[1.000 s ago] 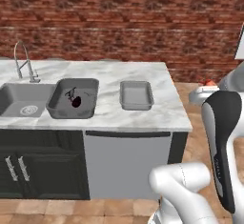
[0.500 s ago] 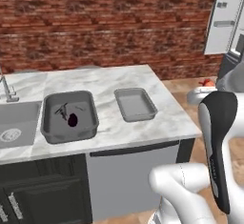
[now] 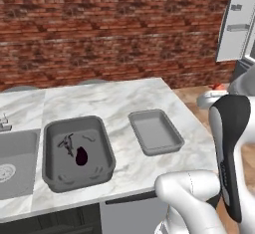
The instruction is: Place one eggplant and one fish in each tupperware on the nearby counter, to pack two identical lunches.
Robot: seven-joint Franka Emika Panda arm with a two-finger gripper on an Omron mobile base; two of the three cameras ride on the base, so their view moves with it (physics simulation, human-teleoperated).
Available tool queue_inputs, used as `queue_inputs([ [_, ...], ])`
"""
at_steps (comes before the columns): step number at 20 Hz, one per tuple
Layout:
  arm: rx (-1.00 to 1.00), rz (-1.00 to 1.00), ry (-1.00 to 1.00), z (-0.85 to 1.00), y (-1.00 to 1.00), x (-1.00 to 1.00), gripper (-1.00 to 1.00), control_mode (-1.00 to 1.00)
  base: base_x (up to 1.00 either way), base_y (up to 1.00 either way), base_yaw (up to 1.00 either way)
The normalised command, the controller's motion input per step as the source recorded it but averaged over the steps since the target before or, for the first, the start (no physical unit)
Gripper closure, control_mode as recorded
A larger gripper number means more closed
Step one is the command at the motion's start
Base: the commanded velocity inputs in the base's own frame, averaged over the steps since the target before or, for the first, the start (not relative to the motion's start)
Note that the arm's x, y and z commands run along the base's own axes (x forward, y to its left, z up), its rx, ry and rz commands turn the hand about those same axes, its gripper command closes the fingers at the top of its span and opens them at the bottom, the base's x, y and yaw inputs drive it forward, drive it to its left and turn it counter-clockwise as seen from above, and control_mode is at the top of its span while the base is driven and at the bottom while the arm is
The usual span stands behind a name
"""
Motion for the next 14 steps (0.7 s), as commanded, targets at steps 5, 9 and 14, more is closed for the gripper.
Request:
queue_inputs([
  [5, 0.00, 0.00, 0.03, -0.21, 0.11, 0.10, 1.00, -1.00, 0.24, 0.23, 0.00],
  [9, 0.05, 0.00, 0.12, -0.62, 0.17, 0.18, 1.00, -1.00, 0.00, 0.00, 0.00],
  [14, 0.09, 0.03, 0.18, -0.66, 0.21, 0.34, 1.00, -1.00, 0.00, 0.00, 0.00],
])
